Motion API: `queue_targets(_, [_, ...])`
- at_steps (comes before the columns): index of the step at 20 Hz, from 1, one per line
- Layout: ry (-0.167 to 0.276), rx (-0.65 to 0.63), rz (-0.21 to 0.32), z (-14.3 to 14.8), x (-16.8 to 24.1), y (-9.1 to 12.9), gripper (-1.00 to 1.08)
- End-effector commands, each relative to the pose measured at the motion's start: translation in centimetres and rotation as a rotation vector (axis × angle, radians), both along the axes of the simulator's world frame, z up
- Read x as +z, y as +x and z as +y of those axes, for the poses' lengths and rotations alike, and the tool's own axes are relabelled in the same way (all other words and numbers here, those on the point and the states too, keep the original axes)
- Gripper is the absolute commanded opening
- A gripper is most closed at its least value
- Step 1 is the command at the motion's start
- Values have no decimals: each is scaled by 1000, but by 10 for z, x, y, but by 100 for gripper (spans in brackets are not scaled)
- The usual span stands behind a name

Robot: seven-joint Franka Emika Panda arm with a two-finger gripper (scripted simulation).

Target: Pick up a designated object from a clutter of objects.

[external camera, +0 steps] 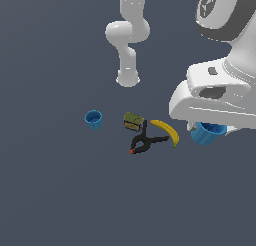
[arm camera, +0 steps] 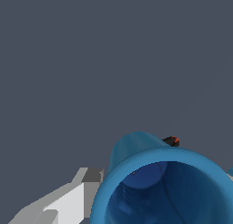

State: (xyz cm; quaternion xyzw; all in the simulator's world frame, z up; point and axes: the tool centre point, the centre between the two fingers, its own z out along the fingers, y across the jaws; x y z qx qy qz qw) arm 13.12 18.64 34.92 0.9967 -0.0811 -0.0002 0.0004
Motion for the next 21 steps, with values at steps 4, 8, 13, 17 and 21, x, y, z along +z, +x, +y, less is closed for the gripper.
queue_targets(4, [0,-1,-1,21,23,6,-100])
queue_targets(8, [1,0,0,31,33,10,-100])
queue_targets(13, [1,0,0,38,41,12,-100])
queue_targets(17, [1,0,0,41,44,14,-100])
queue_targets(21, [1,0,0,42,45,14,-100])
